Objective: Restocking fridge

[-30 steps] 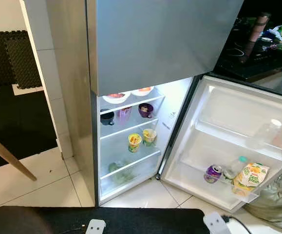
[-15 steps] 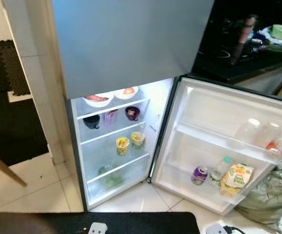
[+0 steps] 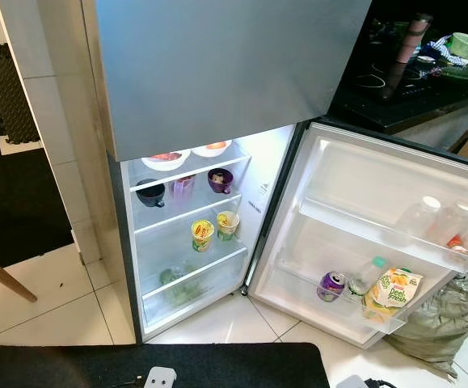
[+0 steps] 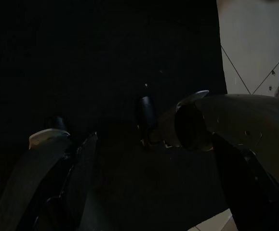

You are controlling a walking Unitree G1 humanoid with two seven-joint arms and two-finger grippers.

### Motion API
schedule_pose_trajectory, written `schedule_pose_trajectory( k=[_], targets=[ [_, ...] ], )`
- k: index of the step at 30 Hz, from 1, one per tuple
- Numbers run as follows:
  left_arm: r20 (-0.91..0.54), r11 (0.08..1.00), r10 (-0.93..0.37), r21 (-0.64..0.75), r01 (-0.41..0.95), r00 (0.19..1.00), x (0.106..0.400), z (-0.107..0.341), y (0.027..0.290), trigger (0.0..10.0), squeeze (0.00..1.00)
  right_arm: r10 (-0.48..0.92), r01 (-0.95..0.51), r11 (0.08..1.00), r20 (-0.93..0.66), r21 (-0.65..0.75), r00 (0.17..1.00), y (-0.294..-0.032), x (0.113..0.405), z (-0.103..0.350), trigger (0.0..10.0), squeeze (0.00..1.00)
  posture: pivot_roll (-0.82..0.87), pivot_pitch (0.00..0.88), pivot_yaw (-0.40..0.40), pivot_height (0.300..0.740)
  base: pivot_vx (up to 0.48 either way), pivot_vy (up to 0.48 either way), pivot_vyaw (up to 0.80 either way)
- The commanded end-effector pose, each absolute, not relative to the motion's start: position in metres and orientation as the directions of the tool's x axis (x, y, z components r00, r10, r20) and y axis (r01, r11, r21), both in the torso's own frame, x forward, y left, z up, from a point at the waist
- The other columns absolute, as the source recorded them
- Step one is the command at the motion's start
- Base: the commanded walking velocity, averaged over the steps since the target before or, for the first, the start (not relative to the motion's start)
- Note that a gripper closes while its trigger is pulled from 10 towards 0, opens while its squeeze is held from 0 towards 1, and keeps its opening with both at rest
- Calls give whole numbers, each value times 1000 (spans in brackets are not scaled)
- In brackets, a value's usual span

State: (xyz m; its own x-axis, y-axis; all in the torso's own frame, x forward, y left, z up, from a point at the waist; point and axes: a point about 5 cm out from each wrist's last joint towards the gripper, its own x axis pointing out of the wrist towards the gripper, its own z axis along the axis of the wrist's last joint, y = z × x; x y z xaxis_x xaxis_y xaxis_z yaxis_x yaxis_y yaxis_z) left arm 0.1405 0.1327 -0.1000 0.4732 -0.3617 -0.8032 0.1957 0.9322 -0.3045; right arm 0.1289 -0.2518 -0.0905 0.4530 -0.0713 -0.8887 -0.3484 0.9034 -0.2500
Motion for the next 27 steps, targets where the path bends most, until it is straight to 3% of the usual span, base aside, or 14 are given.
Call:
schedule_pose_trajectory(
  k=[1,9,27],
  targets=[
    [-815,933,-360,-308,186,455,135,-102,132,10000,0,-76,-352,903,-898,-246,433,-254,124,-92,10000,0,-81,0,-106,740,0,0,0],
    [-817,934,-356,-301,191,453,135,-102,134,10000,0,-70,-351,907,-905,-233,420,-251,122,-93,10000,0,-75,0,-99,740,0,0,0],
    [-823,937,-348,-288,197,450,135,-102,138,10000,0,-71,-362,904,-917,-225,393,-245,119,-97,10000,0,-68,0,-82,740,0,0,-760]
  ],
)
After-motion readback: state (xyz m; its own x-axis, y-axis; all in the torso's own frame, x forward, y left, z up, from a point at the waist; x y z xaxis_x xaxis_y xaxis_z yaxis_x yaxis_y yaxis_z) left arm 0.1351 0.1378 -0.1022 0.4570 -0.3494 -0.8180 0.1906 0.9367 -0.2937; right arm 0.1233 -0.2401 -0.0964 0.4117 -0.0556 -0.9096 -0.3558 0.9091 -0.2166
